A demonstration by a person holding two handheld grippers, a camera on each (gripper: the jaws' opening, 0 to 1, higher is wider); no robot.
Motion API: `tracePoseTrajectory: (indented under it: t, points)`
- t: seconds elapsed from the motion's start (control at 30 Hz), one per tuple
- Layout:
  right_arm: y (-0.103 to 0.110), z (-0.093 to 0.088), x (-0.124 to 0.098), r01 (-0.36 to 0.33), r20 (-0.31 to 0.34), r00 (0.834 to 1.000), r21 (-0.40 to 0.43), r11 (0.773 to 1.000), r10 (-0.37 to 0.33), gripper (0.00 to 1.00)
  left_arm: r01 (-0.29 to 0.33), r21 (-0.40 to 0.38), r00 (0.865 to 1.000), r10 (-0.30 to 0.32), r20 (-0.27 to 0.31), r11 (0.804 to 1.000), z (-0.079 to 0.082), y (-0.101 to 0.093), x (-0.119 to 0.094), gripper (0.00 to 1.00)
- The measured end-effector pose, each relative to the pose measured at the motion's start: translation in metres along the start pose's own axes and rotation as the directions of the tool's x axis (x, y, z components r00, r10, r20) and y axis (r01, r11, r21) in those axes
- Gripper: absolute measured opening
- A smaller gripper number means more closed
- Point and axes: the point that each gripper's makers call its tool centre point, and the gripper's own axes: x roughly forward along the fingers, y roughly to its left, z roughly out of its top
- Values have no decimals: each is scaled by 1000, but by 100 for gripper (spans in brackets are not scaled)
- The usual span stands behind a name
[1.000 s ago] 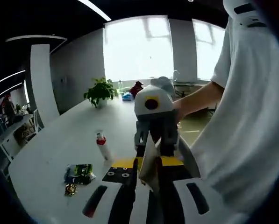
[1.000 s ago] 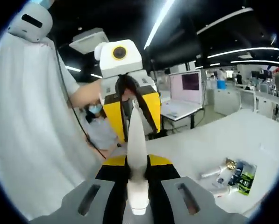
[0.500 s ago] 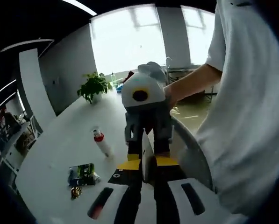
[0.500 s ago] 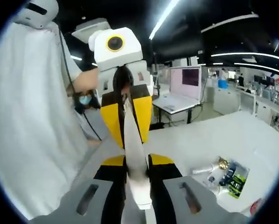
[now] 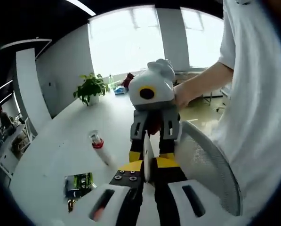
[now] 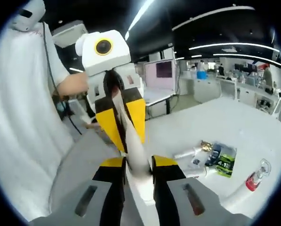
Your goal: Arrange the skincare products in the storage area until every visible bottle or jar stands upright without overlapping.
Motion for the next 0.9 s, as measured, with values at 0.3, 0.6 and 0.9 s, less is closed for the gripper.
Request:
tracePoseTrajectory:
  t: [0.3,0.6,0.9]
  points:
    - [-30,-16,-7,52,-8,999,37,998,-52,22,16,-39,1000,-16,0,999,-7,22,27,11]
    - [-72,-46,-12,139,-52,990,95,986,-134,23,-9,-65,1000,8,-19,998,-21,47,57,11]
    - [-94,-61,-23,202,-69,979,148,968,-194,22,-21,-100,1000,20,-17,995,-33,67,78,11]
